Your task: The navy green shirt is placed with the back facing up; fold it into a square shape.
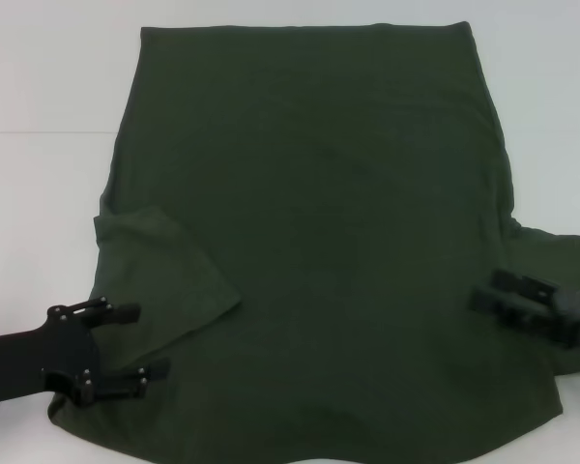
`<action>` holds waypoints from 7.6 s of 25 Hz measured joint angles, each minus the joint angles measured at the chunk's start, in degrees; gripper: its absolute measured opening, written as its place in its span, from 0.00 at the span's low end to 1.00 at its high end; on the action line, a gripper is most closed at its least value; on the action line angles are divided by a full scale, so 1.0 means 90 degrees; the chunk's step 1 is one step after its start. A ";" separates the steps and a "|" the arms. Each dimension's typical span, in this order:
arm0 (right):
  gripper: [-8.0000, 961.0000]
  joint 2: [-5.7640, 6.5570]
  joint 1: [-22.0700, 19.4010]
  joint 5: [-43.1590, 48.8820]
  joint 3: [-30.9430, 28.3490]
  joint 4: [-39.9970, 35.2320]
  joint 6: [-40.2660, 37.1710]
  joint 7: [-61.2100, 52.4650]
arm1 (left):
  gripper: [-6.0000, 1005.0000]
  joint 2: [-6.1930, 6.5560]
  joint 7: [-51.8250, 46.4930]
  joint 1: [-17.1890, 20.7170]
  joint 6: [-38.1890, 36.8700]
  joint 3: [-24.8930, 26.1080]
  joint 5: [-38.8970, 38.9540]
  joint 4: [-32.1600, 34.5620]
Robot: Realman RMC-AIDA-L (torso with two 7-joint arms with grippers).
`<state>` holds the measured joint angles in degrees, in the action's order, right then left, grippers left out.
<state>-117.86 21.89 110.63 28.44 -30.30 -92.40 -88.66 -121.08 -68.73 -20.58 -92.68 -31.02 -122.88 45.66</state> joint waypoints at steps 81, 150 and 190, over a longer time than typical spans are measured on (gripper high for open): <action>0.95 0.0821 0.1409 0.4431 0.0231 -0.1158 0.0995 -0.7173 | 0.85 -0.0003 0.0069 -0.0157 0.0015 -0.0056 -0.0048 0.0024; 0.67 0.1005 0.1376 0.4518 0.0329 -0.1267 0.0627 -0.7109 | 0.84 0.0001 0.0020 -0.0088 0.0099 -0.0041 -0.0048 0.0015; 0.66 0.0981 0.1331 0.4710 0.0376 -0.1438 0.0815 -0.7023 | 0.84 -0.0017 0.0010 -0.0094 0.0154 -0.0050 -0.0049 0.0015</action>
<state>-109.04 33.87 153.02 31.82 -43.24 -85.07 -151.87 -121.24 -68.64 -21.43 -91.29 -31.47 -123.31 45.79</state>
